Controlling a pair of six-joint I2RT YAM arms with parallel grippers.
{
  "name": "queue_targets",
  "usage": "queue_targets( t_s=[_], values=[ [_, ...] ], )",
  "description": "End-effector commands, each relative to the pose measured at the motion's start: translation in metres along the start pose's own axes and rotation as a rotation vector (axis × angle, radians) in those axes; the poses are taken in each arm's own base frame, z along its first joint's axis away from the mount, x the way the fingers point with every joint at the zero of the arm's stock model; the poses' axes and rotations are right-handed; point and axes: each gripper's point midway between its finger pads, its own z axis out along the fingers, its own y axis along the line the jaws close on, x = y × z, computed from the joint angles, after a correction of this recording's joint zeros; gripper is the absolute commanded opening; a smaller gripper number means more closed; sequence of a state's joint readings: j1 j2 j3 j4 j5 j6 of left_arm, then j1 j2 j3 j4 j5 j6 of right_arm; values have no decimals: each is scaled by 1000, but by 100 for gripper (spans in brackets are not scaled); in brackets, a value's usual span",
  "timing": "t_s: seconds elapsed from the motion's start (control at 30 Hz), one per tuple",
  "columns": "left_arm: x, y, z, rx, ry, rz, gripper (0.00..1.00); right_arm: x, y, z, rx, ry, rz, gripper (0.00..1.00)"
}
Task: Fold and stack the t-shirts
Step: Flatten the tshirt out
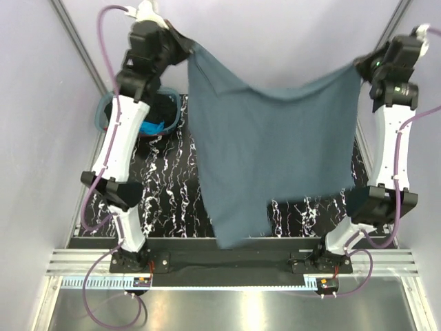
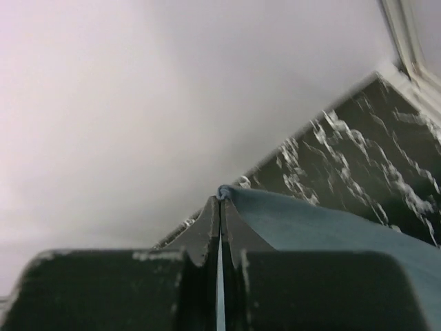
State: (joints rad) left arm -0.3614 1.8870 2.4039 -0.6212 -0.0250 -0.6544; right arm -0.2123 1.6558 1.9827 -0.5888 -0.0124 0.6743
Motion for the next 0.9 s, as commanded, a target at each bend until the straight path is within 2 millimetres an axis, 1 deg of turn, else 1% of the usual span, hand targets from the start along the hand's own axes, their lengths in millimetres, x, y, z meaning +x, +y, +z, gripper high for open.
queue_targets(
  t_s=[0.0, 0.03, 0.07, 0.1, 0.13, 0.17, 0.2, 0.23, 0.27, 0.3, 0.33, 0.37, 0.4, 0.47, 0.5, 0.53, 0.57, 0.6, 0.63, 0.67, 0.7, 0.73, 0.77, 0.8, 0.83, 0.87],
  values=[
    [-123, -61, -80, 204, -333, -25, 0, -92, 95, -79, -291, -248, -103, 0],
    [-139, -73, -107, 241, -390, -3, 0, -104, 104, -93, -311, -281, -112, 0],
    [-143, -78, -121, 263, -411, 5, 0, -106, 104, -97, -305, -291, -122, 0],
    [-122, -62, -108, 230, -367, 9, 0, -108, 102, -101, -295, -306, -141, 0],
    [-142, -78, -150, 293, -454, 15, 0, -107, 93, -102, -257, -313, -140, 0],
    [-125, -65, -142, 268, -421, 16, 0, -105, 86, -102, -232, -317, -145, 0],
    [-126, -66, -152, 278, -434, 19, 0, -95, 77, -104, -215, -293, -148, 0],
    [-123, -64, -158, 276, -430, 21, 0, -94, 68, -102, -180, -301, -145, 0],
    [-120, -72, -180, 324, -422, 26, 0, -89, 63, -102, -167, -294, -146, 0],
    [-97, -59, -168, 313, -375, 11, 0, -76, 50, -101, -140, -265, -146, 0],
    [-84, -56, -169, 329, -345, -22, 0, -70, 43, -102, -126, -256, -143, 0],
    [-78, -55, -184, 349, -342, -29, 0, -64, 36, -100, -112, -247, -136, 0],
    [-44, -31, -165, 302, -270, -46, 0, -46, 19, -99, -79, -213, -132, 0],
    [-19, -16, -163, 289, -228, -67, 0, -31, 0, -97, -34, -194, -123, 0],
    [6, 1, -161, 265, -182, -76, 0, -11, -20, -95, 7, -158, -123, 0],
    [20, 8, -162, 261, -154, -79, 0, -2, -32, -93, 40, -147, -124, 0],
    [53, 28, -155, 228, -86, -85, 0, 8, -43, -92, 61, -130, -122, 0],
    [63, 29, -164, 243, -75, -83, 0, 30, -65, -89, 105, -86, -125, 0],
    [77, 36, -166, 236, -48, -80, 0, 41, -78, -89, 137, -70, -123, 0],
    [111, 58, -162, 194, 18, -84, 0, 53, -90, -87, 165, -48, -113, 0],
    [121, 61, -172, 201, 27, -90, 0, 77, -114, -89, 218, -6, -103, 0],
    [136, 69, -174, 191, 54, -98, 0, 89, -130, -90, 265, 9, -94, 0],
    [165, 84, -181, 173, 102, -114, 0, 113, -162, -95, 360, 51, -75, 0],
    [180, 91, -184, 160, 128, -130, 0, 125, -171, -95, 382, 73, -62, 0],
    [193, 97, -188, 154, 149, -145, 0, 136, -192, -100, 458, 86, -61, 0],
    [221, 115, -190, 117, 202, -158, 0, 157, -216, -103, 528, 120, -43, 0]
  ],
)
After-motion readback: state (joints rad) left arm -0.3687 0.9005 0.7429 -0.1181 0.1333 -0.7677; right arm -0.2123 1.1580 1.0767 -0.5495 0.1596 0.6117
